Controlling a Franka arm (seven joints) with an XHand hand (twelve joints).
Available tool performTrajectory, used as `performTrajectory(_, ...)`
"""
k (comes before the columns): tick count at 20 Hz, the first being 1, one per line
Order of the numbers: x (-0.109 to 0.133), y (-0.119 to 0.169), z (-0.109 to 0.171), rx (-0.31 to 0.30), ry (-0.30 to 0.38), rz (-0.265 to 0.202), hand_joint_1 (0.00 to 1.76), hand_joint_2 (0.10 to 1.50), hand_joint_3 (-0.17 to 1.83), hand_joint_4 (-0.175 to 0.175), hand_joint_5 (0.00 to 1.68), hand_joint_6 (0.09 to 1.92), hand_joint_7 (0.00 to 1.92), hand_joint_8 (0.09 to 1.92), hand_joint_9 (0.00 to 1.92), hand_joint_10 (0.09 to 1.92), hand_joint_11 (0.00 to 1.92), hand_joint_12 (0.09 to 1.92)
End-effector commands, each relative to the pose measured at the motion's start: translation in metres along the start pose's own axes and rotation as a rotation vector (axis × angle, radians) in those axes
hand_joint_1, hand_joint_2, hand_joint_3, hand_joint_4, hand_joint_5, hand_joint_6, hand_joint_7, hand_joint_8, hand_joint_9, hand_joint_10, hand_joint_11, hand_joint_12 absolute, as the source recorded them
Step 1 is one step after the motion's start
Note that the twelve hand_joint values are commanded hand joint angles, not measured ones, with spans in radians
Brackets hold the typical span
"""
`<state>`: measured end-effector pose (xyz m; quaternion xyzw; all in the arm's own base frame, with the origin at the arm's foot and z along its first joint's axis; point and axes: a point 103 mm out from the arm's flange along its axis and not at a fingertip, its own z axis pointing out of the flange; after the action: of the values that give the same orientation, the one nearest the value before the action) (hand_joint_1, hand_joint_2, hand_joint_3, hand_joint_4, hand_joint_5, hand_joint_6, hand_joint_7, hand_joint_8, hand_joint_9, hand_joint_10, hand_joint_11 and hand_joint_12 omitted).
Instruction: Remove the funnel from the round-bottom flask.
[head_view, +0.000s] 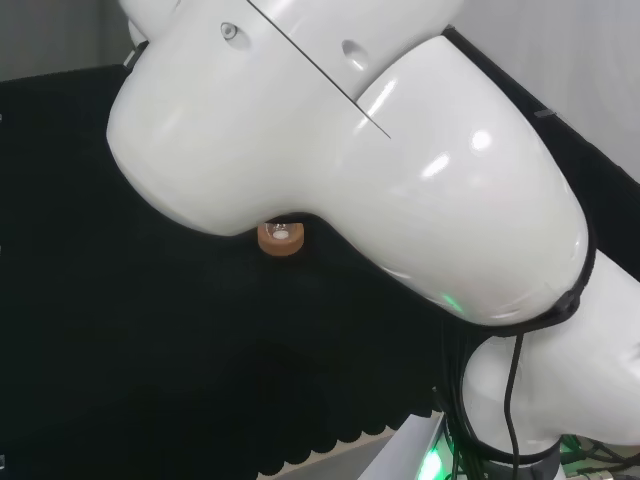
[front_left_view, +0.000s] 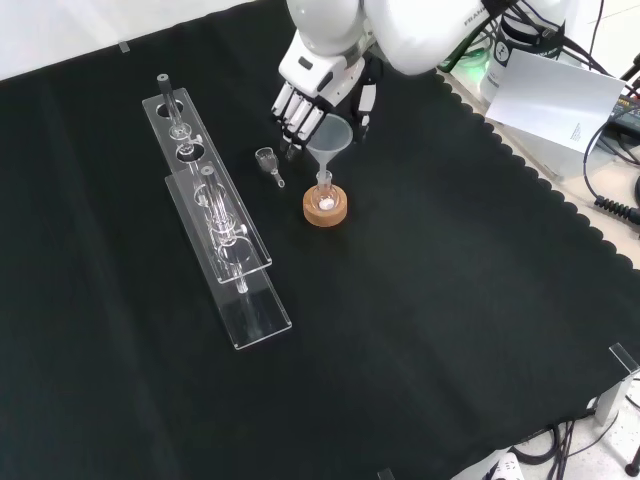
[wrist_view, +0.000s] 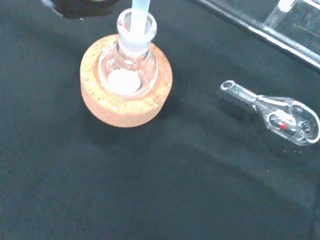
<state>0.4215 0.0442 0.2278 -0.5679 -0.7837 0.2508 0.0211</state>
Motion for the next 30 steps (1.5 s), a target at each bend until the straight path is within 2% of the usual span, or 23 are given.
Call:
performTrajectory(1, -0.007, -0.021, -0.030, -0.035, 0.031, 0.024, 0.82, 1.01, -0.17, -0.089, 0.46, 0.09, 0.44, 0.73, 0.57, 0.62, 0.39, 1.32)
performTrajectory(6, -0.014, -0.037, -0.054, -0.057, 0.078, 0.058, 0.82, 1.02, -0.17, -0.088, 0.46, 0.09, 0.44, 0.73, 0.58, 0.62, 0.40, 1.31)
performTrajectory(15, -0.041, -0.061, -0.066, -0.042, 0.135, 0.135, 0.82, 1.02, -0.17, -0.080, 0.51, 0.10, 0.49, 0.74, 0.63, 0.61, 0.41, 1.31)
performTrajectory(30, -0.080, -0.088, -0.054, -0.027, 0.192, 0.271, 0.83, 1.02, -0.17, -0.077, 0.54, 0.12, 0.52, 0.72, 0.65, 0.58, 0.42, 1.30)
